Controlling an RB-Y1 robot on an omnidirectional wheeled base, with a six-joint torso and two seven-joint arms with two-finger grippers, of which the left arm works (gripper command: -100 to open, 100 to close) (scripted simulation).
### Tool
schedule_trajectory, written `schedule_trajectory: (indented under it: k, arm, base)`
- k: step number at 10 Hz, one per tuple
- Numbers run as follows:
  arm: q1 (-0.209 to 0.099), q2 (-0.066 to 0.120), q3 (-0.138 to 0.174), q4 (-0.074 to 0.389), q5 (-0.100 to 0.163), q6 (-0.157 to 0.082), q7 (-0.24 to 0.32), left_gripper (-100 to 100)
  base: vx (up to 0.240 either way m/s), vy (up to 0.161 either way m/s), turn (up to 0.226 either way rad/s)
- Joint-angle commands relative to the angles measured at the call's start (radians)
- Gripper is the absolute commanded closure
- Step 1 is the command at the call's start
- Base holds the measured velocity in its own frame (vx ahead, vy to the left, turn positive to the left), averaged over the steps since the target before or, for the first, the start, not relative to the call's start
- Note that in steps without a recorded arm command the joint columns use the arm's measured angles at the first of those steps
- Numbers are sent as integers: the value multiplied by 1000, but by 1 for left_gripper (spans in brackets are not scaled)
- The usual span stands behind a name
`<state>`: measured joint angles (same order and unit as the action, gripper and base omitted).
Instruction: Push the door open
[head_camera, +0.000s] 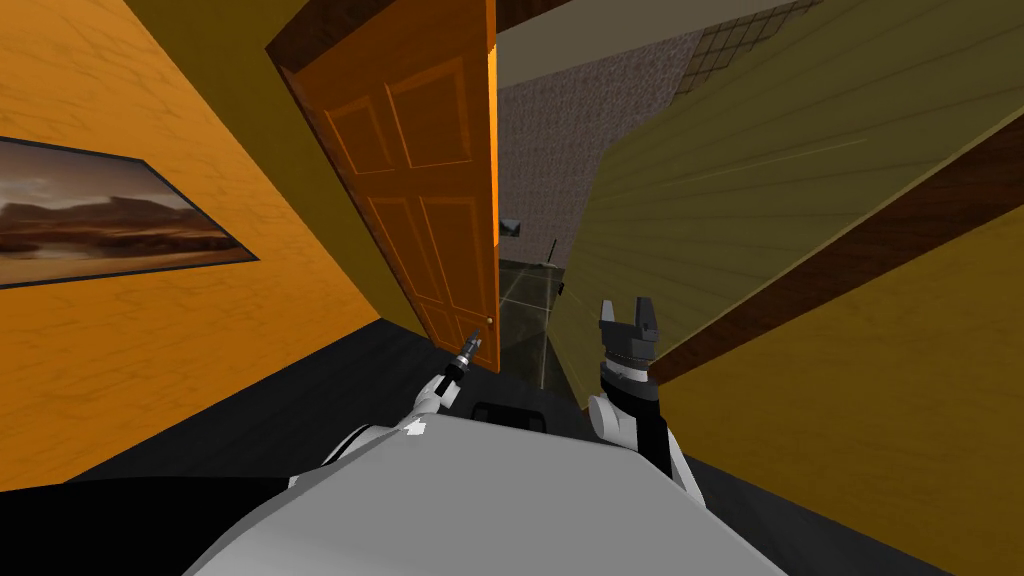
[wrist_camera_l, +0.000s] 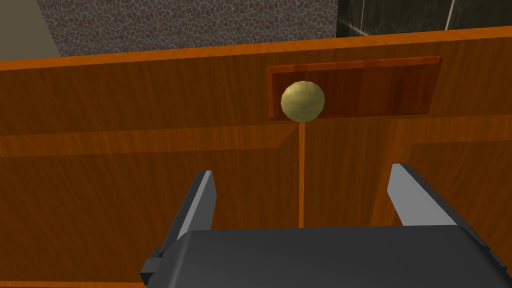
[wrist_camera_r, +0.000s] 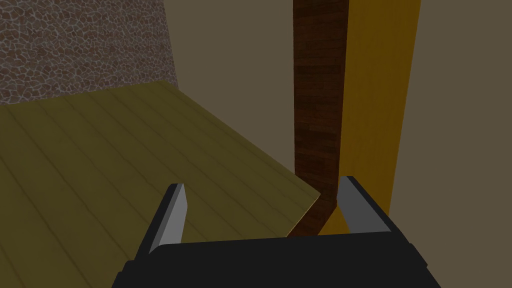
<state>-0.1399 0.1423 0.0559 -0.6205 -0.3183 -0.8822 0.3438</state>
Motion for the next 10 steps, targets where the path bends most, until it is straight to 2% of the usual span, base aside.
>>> schedule_trajectory:
  k: [1, 7, 8, 9, 10]
  arm:
    - [0, -3, 2, 3, 2, -1, -6, -100]
    - [1, -18, 13, 14, 13, -7, -31, -100]
    - [1, -16, 12, 11, 12, -5, -28, -100]
    - [1, -16, 12, 11, 12, -5, -28, 100]
    - [1, -16, 12, 11, 12, -5, -28, 100]
  base:
    - [188, -5, -20]
    - [195, -22, -29]
    - [71, -15, 12]
    - [-15, 0, -7]
    - [-27, 6, -14]
